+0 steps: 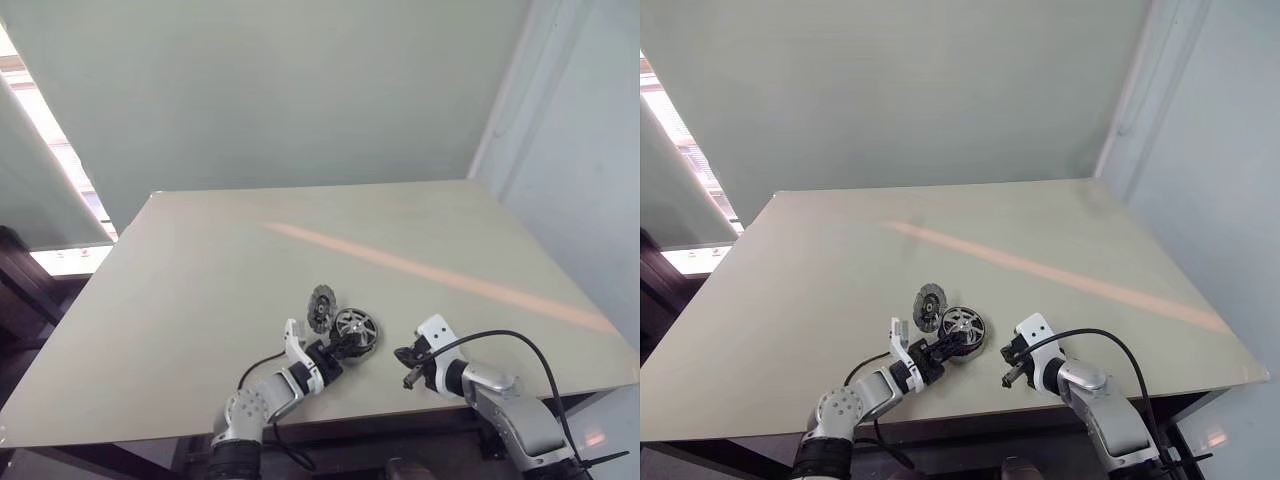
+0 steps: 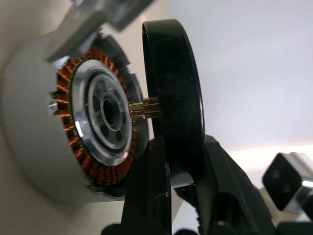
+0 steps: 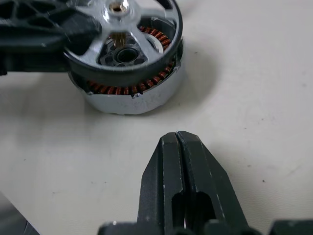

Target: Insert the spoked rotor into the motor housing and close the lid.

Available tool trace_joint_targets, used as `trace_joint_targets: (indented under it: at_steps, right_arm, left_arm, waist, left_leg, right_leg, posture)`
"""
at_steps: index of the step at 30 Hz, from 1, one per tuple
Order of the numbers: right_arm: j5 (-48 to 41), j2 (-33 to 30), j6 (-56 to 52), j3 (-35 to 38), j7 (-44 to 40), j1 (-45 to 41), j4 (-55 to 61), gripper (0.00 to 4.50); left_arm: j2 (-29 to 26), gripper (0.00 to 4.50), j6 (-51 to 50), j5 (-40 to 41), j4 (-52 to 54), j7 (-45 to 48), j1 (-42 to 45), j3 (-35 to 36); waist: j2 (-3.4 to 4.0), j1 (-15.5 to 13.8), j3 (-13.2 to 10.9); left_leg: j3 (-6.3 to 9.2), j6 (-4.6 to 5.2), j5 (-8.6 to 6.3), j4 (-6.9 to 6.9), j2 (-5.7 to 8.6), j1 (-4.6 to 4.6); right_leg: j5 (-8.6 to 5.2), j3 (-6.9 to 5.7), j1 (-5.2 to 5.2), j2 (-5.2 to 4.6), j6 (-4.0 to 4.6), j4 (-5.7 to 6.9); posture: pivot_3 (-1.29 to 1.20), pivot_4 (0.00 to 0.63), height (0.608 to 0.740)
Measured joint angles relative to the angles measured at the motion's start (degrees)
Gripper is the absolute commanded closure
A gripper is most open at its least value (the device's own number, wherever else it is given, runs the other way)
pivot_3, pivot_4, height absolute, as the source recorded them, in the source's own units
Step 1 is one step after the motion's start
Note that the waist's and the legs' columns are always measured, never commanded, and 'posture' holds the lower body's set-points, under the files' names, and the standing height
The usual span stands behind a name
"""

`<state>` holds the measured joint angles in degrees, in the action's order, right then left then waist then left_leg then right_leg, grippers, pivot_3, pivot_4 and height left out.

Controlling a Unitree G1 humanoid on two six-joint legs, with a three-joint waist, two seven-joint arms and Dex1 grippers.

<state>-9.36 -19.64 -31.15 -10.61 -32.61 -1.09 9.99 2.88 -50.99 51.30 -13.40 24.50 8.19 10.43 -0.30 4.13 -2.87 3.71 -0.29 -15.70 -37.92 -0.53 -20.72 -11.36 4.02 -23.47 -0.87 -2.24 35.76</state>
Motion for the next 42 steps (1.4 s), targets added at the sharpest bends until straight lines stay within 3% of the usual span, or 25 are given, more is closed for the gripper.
trace_joint_targets:
  at_steps: [26, 38, 42]
  right_arm:
    - [0.1, 0.2, 0.1, -0.4, 0.6, 0.7, 0.5, 4.50]
    - [0.7, 0.4, 0.7, -0.8, 1.2, -0.1, 0.3, 4.50]
    - [0.7, 0.4, 1.1, -1.1, 1.2, -0.2, -0.1, 4.50]
  left_arm:
    - [0.2, 4.20, -2.0, -4.0, -3.1, -0.3, 3.7, 1.0]
    - [0.1, 0.17, -8.9, -0.7, 3.1, -2.2, 3.1, 2.8]
    - [-1.7, 0.01, -13.3, 1.5, 8.4, -4.8, 1.2, 3.9]
  waist:
    - [0.00, -0.1, 0.0]
    - [-0.01, -0.1, 0.0]
    - [-0.01, 0.1, 0.0]
  left_leg:
    - [0.03, 0.00, 0.00, -0.12, 0.02, 0.01]
    - [0.05, 0.00, 0.00, -0.12, 0.02, 0.04]
    - [0.04, 0.00, 0.00, -0.04, 0.00, 0.05]
  right_leg:
    - [0.01, -0.01, 0.09, 0.00, -0.01, 0.02]
    - [0.01, 0.00, 0.11, 0.00, -0.01, 0.03]
    - [0.01, 0.00, 0.06, 0.00, -0.01, 0.05]
  posture:
    - [0.00, 0.000, 0.740]
    - [0.00, 0.000, 0.740]
    - [0.00, 0.000, 0.740]
